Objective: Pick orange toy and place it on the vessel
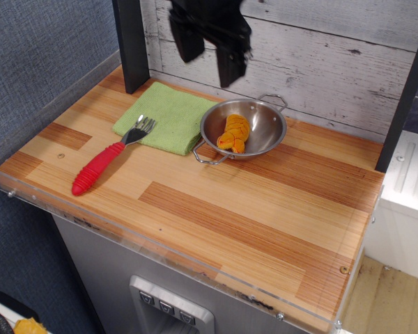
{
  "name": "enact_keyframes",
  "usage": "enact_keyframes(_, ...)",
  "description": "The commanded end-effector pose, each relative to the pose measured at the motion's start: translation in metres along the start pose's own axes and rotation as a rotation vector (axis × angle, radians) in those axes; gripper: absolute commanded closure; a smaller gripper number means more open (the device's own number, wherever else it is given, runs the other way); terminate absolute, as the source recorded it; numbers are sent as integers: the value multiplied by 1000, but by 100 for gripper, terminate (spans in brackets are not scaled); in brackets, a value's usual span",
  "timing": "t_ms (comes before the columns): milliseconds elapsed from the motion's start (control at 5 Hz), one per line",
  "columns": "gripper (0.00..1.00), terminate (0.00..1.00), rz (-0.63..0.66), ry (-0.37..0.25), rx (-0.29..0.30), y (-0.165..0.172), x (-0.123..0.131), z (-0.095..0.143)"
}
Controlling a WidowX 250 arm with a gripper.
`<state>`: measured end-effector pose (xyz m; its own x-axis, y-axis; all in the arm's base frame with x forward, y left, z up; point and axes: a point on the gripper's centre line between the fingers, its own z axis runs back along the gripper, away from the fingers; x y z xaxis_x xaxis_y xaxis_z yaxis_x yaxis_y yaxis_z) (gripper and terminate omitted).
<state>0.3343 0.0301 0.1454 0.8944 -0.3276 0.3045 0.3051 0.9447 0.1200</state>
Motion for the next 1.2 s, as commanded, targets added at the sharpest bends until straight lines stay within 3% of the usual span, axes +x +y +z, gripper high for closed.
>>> enact_keyframes(0,0,0,33,-15,-32,3,-13,12)
enact_keyframes(400,0,0,153,32,-137,-13,-20,10)
enact_keyframes(600,0,0,203,64,-128,-16,-29,10)
enact_keyframes(800,0,0,265,131,-42,-16,-35,14)
enact_keyframes(1000,0,0,254,126,-48,-16,-37,15)
